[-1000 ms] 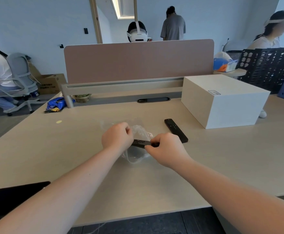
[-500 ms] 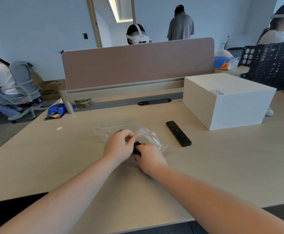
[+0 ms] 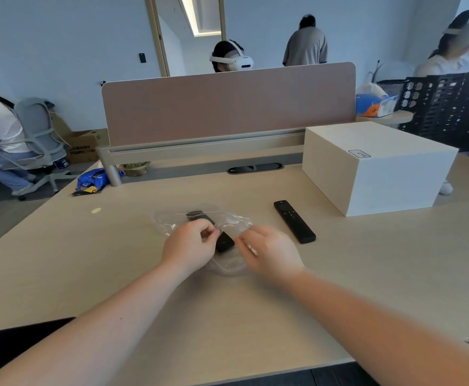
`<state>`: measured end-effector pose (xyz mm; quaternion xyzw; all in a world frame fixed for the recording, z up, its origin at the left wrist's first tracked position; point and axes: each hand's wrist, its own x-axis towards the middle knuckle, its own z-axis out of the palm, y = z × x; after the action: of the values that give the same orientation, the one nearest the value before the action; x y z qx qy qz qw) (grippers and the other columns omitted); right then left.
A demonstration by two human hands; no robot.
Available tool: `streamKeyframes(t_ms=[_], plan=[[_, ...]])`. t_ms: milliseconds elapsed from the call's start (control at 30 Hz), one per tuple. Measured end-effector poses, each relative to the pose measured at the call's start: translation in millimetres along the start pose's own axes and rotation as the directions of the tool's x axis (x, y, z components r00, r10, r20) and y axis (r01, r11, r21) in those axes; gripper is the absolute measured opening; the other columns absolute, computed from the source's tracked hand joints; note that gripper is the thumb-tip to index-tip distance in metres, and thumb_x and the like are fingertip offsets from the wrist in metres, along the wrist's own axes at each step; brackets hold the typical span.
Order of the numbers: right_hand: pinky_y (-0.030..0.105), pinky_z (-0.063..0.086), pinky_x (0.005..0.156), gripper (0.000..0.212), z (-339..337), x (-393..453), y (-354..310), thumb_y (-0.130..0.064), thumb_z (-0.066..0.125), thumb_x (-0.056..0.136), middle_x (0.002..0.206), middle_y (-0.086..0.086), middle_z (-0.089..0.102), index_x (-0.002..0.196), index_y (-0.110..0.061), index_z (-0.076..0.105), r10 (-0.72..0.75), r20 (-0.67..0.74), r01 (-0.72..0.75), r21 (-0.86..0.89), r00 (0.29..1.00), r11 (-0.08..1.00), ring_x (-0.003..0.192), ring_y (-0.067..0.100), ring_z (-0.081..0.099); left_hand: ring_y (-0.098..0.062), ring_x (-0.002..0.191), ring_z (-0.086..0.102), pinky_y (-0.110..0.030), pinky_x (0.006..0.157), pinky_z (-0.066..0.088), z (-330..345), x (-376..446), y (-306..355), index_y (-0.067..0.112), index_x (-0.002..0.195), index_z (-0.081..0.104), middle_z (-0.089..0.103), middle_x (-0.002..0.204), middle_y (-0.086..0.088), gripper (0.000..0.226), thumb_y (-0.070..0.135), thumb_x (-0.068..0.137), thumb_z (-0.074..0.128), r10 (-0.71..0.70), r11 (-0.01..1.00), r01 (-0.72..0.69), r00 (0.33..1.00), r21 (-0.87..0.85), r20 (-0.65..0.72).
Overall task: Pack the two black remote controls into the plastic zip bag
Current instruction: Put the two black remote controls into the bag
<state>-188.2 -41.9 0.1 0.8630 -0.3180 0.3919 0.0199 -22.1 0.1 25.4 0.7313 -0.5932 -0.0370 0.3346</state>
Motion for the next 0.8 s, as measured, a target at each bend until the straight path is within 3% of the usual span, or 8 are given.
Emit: streamKeyframes(t_ms=[67,133,200,267,467,633,700,800], plan=[[0.032,0.049,0.051,0.027,-13.5,-4.7,18.9,-0.026,0.051,0.086,0.066,0.008,0.061,0.071,-0.009,0.064,0.048,-0.149,-0.064,-0.100,0.988,0.993,0.063,0.029,0.056,-0.024,0.071,0.058,-0.030,0.059,0.044,-1.0,-0.7,-0.4,0.023,0.065,0.055,0.063,0.066,0.005,0.023,0.033,0.086,0.058,-0.012,0.996,0.011,1.000,0.086,0.009],[0.038,0.051,0.069,0.024,-24.9,-4.9,35.4,-0.031,0.051,0.087,0.086,0.010,0.062,0.092,-0.011,0.063,0.313,-0.074,-0.322,-0.203,0.947,0.925,0.085,0.033,0.056,-0.025,0.069,0.056,-0.029,0.056,0.041,-1.6,-1.7,-0.1,0.022,0.068,0.056,0.063,0.065,0.004,0.022,0.034,0.087,0.055,-0.013,0.989,0.012,1.000,0.146,0.006],[0.041,0.044,0.089,0.041,-29.3,-7.9,49.6,-0.044,0.052,0.087,0.112,0.008,0.058,0.118,-0.017,0.049,0.609,0.096,-0.554,-0.321,0.788,0.768,0.109,0.032,0.048,-0.026,0.068,0.056,-0.028,0.053,0.037,-2.3,-3.4,2.4,0.021,0.070,0.057,0.059,0.063,0.004,0.023,0.035,0.087,0.054,-0.001,0.981,0.001,1.000,0.192,-0.002],[0.040,0.041,0.093,0.050,-30.2,-11.6,56.9,-0.050,0.051,0.087,0.118,0.008,0.058,0.124,-0.019,0.043,0.707,0.195,-0.609,-0.389,0.679,0.692,0.114,0.031,0.046,-0.025,0.068,0.055,-0.028,0.053,0.034,-3.4,-4.4,7.6,0.021,0.069,0.055,0.057,0.063,0.005,0.025,0.037,0.087,0.053,0.027,0.969,-0.024,1.000,0.247,-0.011],[0.031,0.043,0.062,0.022,-27.6,-5.0,65.5,-0.017,0.047,0.090,0.093,0.012,0.066,0.110,-0.011,0.053,0.723,0.200,-0.690,-0.215,0.661,0.691,0.098,0.031,0.054,-0.025,0.077,0.060,-0.029,0.057,0.040,-3.0,-1.5,21.8,0.023,0.079,0.058,0.063,0.074,0.005,0.018,0.036,0.090,0.051,0.110,0.953,-0.108,0.994,0.283,0.006],[0.025,0.038,0.052,0.019,-58.1,5.3,46.7,-0.018,0.053,0.090,0.074,0.001,0.059,0.105,-0.015,0.063,0.660,0.172,-0.678,0.068,0.731,0.732,0.072,0.023,0.055,-0.025,0.082,0.060,-0.029,0.057,0.034,-3.1,2.8,22.8,0.020,0.085,0.067,0.069,0.082,0.003,0.025,0.031,0.094,0.046,0.153,0.948,-0.153,0.988,0.280,0.024],[0.023,0.039,0.052,0.016,-76.8,14.4,30.5,-0.019,0.055,0.090,0.071,0.000,0.059,0.100,-0.017,0.067,0.602,0.190,-0.630,0.177,0.775,0.756,0.071,0.023,0.055,-0.024,0.082,0.059,-0.028,0.059,0.035,-4.1,5.3,23.7,0.022,0.090,0.070,0.070,0.086,0.003,0.026,0.031,0.094,0.046,0.122,0.959,-0.122,0.992,0.255,0.017],[0.028,0.044,0.065,0.014,-105.8,26.9,5.3,-0.020,0.060,0.089,0.085,0.015,0.068,0.098,-0.018,0.070,0.554,0.242,-0.604,0.355,0.797,0.714,0.072,0.023,0.056,-0.025,0.071,0.052,-0.029,0.055,0.035,-6.3,7.7,27.0,0.019,0.086,0.070,0.068,0.080,-0.003,0.029,0.032,0.093,0.046,0.051,0.965,-0.053,0.999,0.258,0.016]])
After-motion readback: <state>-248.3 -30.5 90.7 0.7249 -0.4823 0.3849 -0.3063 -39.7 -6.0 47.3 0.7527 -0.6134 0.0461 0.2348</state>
